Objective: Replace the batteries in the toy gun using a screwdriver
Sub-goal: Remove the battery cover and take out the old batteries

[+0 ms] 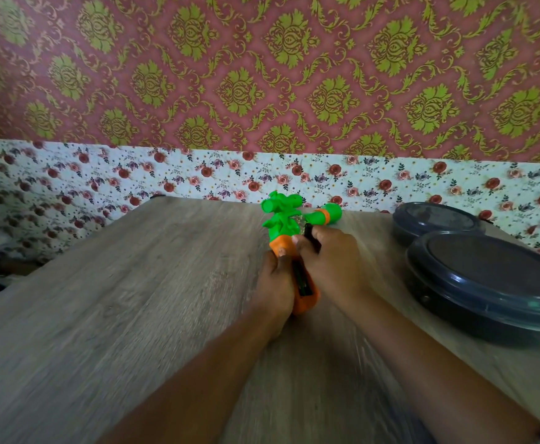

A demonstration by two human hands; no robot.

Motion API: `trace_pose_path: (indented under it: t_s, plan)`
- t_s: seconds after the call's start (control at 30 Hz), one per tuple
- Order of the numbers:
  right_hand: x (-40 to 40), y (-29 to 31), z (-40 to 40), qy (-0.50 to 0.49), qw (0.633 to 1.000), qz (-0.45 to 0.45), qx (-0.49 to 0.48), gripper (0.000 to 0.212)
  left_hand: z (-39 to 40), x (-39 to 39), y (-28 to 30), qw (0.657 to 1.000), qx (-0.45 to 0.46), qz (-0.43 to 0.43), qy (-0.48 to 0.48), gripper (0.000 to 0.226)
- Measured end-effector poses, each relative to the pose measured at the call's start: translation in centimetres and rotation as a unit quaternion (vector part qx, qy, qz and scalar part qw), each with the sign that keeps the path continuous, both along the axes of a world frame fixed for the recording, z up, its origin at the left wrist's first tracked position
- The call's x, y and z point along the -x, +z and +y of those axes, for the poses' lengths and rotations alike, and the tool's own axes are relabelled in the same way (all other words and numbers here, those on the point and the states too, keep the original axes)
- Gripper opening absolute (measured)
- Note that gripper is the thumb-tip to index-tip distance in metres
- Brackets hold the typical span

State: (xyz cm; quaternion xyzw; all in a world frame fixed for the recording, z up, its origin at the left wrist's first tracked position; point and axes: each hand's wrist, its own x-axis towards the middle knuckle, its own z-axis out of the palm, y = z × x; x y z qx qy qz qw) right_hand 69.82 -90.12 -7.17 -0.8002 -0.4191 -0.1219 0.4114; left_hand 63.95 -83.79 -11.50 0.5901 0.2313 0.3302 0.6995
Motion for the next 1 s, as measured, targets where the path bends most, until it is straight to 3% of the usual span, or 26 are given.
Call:
trace_pose_path:
  t_s: [0.1, 0.2, 0.33, 0.4, 0.57, 0.83, 1.0]
  plan:
    - [-0.9, 0.1, 0.6, 0.005, 0.999, 0.035, 0.001, 0.043, 0.2, -0.2, -0.2, 1.000, -0.012, 0.010, 0.014, 0.029]
    - [-1.7, -0.7, 0.2, 0.036, 0.988, 0.127, -0.075, 0.038, 0.4, -0.4, -0.5, 1.000, -0.011, 0.009, 0.013, 0.024]
    - [-1.7, -1.3, -0.7, 0.099, 0.929, 0.296, -0.198, 0.016, 0.8, -0.7, -0.6, 1.000, 0.018, 0.000, 0.017, 0.025]
    - [-1.4, -1.2, -1.0, 0.133, 0.907, 0.332, -0.223, 0.008, 0.9, -0.8, -0.6, 0.999, 0.037, -0.007, 0.014, 0.024]
    - [-1.2, -2.1, -0.7, 0.114, 0.944, 0.224, -0.216, 0.008, 1.1, -0.8, -0.7, 0.999, 0.050, 0.003, 0.013, 0.033]
    - [-0.2, -3.0, -1.0, 0.106, 0.977, 0.064, -0.173, 0.013, 1.0, -0.7, -0.5, 0.997, 0.078, 0.000, 0.018, 0.027]
    - [-0.3, -2.9, -0.4, 0.079, 0.984, 0.048, -0.151, 0.008, 1.1, -0.7, -0.7, 0.998, 0.063, 0.007, 0.023, 0.024]
